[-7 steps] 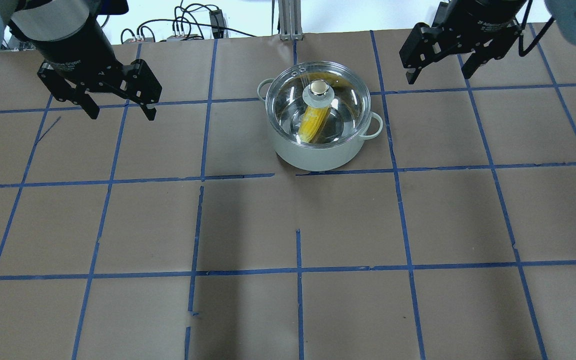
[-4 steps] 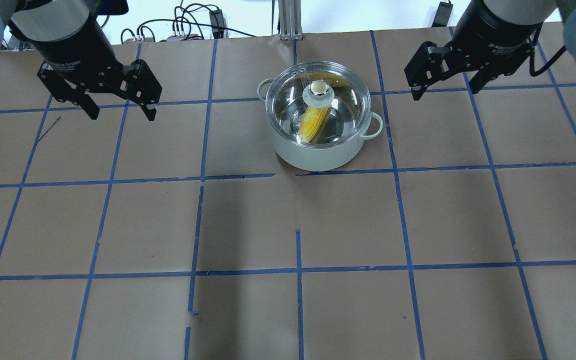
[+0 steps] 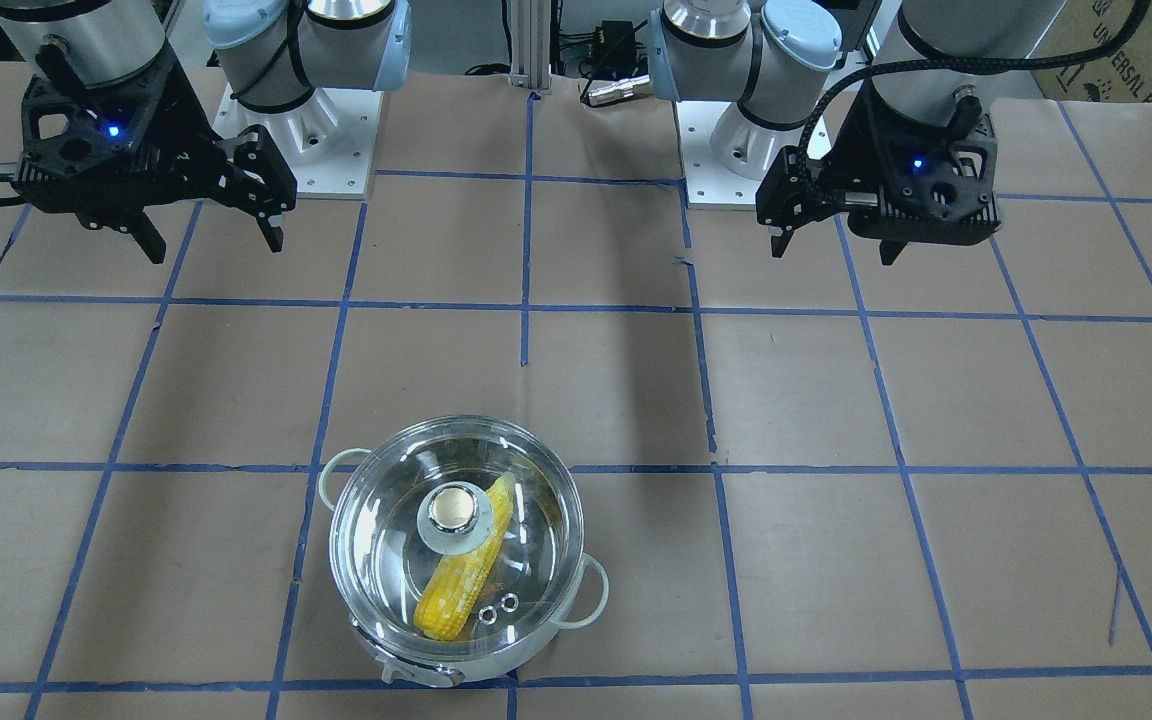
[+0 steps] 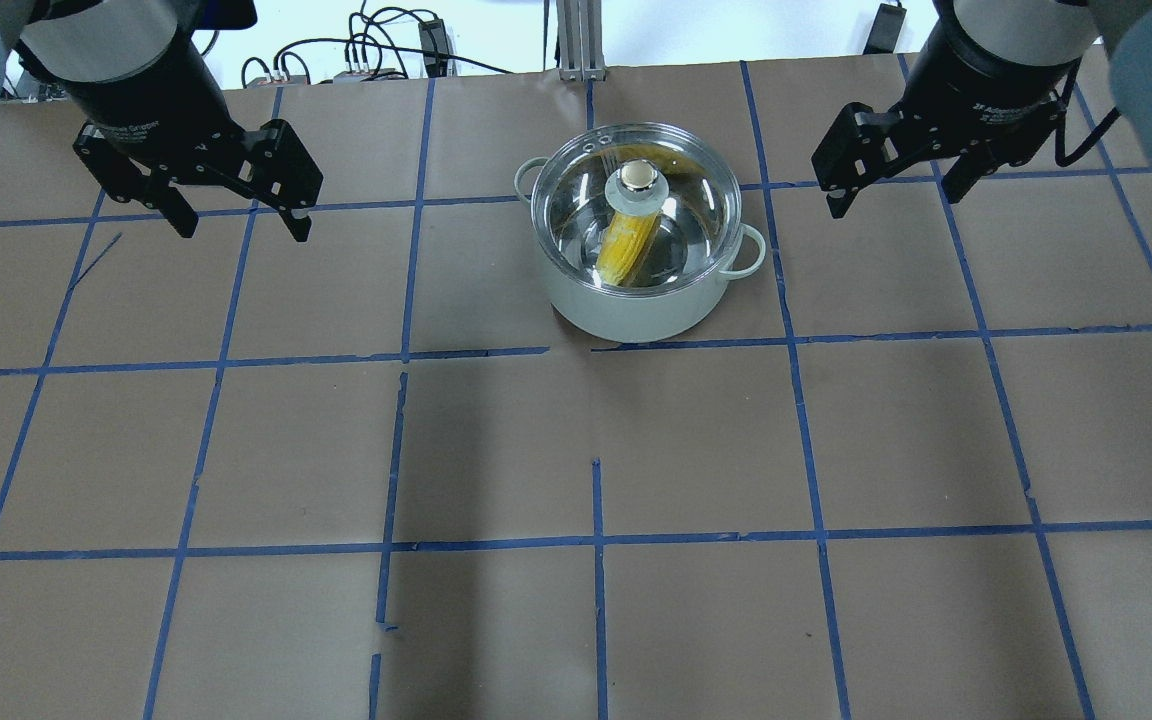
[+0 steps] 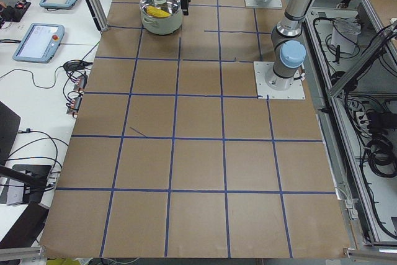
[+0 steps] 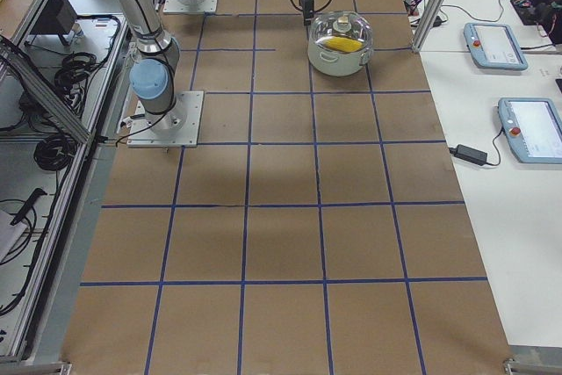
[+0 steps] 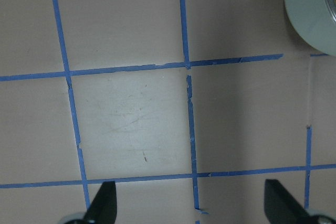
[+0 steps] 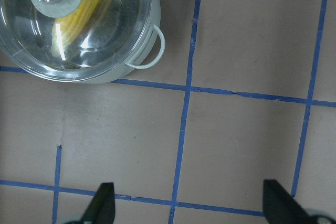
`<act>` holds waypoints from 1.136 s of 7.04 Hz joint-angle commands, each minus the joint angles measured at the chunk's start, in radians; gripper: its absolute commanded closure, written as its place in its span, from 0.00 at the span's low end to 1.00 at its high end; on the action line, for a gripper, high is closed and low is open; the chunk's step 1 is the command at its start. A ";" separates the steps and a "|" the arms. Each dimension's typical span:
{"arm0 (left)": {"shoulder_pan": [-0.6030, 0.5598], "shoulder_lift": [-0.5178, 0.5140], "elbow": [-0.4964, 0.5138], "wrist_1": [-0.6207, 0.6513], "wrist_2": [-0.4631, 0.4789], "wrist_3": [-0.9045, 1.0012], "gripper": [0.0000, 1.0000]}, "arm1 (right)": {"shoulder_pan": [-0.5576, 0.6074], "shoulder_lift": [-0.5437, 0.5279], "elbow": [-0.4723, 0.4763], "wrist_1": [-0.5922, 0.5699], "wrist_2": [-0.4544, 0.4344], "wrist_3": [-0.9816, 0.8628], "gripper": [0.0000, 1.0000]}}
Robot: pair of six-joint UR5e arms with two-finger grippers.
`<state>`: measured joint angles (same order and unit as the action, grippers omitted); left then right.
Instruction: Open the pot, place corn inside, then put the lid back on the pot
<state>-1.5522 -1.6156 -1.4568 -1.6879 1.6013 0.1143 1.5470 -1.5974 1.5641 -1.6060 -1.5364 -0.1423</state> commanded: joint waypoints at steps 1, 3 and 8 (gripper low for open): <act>-0.002 -0.012 0.016 0.010 0.000 0.033 0.00 | 0.001 -0.003 0.005 0.001 -0.016 0.001 0.00; 0.000 -0.009 0.009 0.037 -0.021 -0.013 0.00 | 0.001 0.002 0.010 -0.002 -0.016 0.001 0.00; -0.002 -0.007 0.030 0.024 -0.009 -0.087 0.00 | 0.001 0.005 0.008 -0.005 -0.016 0.006 0.00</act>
<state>-1.5528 -1.6237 -1.4284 -1.6593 1.5887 0.0334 1.5477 -1.5949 1.5724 -1.6094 -1.5525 -0.1377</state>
